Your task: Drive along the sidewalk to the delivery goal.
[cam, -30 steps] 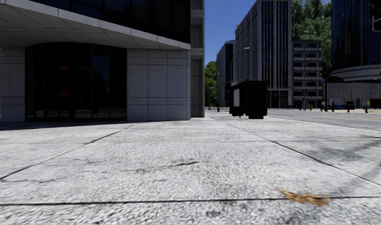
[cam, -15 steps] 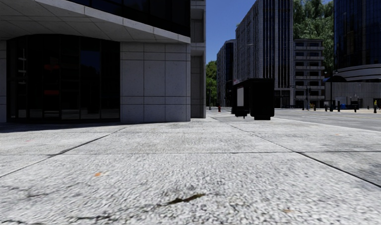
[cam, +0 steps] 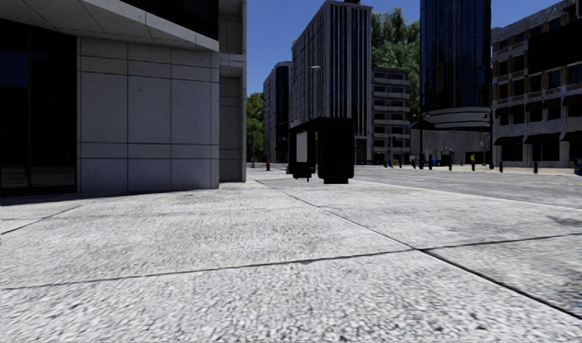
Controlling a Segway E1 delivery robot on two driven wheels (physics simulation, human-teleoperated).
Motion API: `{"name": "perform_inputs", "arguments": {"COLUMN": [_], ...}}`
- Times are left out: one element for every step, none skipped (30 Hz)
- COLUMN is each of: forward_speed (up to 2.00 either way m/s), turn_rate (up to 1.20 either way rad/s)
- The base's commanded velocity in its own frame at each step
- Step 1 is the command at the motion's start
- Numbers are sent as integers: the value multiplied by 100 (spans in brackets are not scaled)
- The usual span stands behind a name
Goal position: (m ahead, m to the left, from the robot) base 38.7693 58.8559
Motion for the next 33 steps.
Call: {"name": "perform_inputs", "arguments": {"forward_speed": [200, 200, 200, 200, 200, 200, 200, 200, 200, 200, 200, 200, 200, 200, 200, 200, 200, 200, 200, 200, 200, 200, 200, 200, 200, 200, 200, 200, 200, 200, 200, 200, 200], "turn_rate": [-18, -4, -1, -1, 0, 0, 0, 0, 0, 0, 0, 0, 0, 0, 0, 0, 0, 0, 0, 0, 0, 0, 0, 0, 0, 0, 0, 0, 0, 0, 0, 0, 0]}}
